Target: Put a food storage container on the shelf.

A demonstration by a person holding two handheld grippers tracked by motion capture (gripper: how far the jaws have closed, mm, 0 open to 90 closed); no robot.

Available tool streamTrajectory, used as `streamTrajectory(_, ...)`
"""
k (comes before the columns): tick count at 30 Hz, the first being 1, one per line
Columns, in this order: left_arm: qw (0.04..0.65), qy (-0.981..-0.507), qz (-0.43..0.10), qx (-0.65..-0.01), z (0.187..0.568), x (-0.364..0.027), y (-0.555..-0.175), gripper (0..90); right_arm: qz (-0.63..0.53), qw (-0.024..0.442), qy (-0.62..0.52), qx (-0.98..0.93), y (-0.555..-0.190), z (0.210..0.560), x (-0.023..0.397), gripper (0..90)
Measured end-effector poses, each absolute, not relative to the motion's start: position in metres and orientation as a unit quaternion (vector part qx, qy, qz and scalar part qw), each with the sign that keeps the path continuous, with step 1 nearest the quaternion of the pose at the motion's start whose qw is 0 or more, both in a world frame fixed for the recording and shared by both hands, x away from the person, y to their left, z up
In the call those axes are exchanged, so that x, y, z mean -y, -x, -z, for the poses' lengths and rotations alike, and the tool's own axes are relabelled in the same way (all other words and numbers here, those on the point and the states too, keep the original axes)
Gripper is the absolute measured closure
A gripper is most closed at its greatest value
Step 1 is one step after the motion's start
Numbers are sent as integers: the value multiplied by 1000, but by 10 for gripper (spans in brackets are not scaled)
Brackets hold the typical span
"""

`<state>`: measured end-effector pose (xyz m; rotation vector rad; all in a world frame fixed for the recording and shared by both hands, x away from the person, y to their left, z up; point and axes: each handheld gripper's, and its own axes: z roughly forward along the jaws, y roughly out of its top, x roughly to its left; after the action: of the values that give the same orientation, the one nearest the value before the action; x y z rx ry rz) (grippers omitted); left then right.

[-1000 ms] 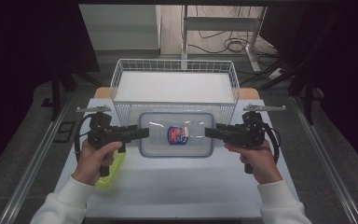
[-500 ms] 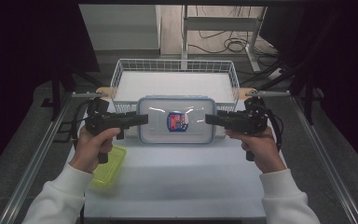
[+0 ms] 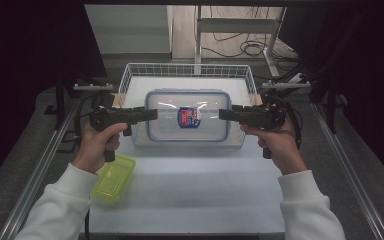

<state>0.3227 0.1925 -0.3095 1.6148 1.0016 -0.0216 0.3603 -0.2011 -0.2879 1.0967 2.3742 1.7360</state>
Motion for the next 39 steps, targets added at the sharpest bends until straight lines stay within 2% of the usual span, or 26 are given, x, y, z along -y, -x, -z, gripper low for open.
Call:
streamTrajectory(18, 592, -690, 1, -417, 289, -194, -353, 522, -557, 18, -346, -755, -383, 267, 200, 508)
streamTrajectory(24, 600, -684, 5, -416, 291, -198, -369, 522, -551, 32, -347, -758, -395, 261, 195, 506)
streamTrajectory(39, 599, -684, 7, -416, 293, -203, -408, 523, -545, 32, -348, -762, -432, 259, 189, 504)
